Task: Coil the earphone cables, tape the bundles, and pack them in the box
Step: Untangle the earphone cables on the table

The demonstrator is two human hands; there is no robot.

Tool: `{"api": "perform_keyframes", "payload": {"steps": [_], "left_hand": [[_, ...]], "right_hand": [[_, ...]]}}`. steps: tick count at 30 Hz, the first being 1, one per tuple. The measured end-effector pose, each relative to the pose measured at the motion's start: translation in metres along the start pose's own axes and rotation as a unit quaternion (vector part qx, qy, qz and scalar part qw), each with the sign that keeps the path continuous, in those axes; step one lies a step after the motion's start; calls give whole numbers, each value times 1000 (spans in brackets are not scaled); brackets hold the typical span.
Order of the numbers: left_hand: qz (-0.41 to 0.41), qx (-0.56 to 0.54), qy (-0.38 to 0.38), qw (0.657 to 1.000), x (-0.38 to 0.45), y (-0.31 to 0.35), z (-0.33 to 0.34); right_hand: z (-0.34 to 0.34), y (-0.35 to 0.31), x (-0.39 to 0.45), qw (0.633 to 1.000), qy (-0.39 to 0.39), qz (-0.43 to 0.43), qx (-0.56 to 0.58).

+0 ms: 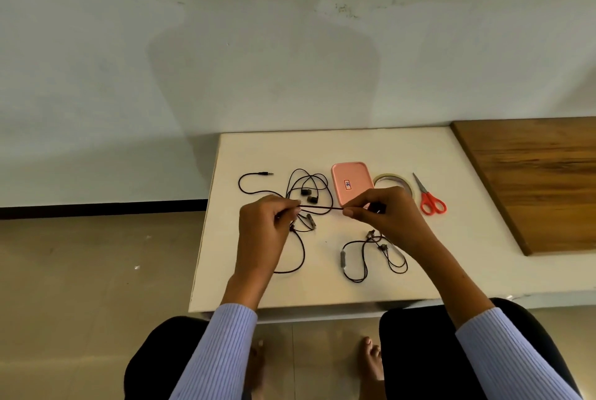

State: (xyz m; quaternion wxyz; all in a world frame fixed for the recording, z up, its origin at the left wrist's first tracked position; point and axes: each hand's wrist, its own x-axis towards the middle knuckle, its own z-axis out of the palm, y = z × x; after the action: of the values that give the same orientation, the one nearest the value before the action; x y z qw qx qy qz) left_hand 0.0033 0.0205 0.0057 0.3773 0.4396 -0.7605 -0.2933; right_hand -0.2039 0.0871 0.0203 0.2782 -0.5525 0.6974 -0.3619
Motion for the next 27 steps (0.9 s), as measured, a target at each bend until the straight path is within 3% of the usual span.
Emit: {"api": "perform_keyframes", "payload": {"steps": [4,10,20,24,27], "left_hand": [[-34,-3,59,998,5,-10,-12],[-85,77,-61,992,-4,-6,-2],[-7,101,-61,993,-3,20,6],[3,173,-181,968,-3,21,5],[-7,265,-172,949,-2,14,4]], "right_hand": [[-18,9,-1,999,42,-2,-31],[-6,11,-3,995,64,-13,-78],[16,6,1,987,38,-47,-152],[18,4,1,981,46,-20,-190],[15,6,1,977,49,-2,-209]]}}
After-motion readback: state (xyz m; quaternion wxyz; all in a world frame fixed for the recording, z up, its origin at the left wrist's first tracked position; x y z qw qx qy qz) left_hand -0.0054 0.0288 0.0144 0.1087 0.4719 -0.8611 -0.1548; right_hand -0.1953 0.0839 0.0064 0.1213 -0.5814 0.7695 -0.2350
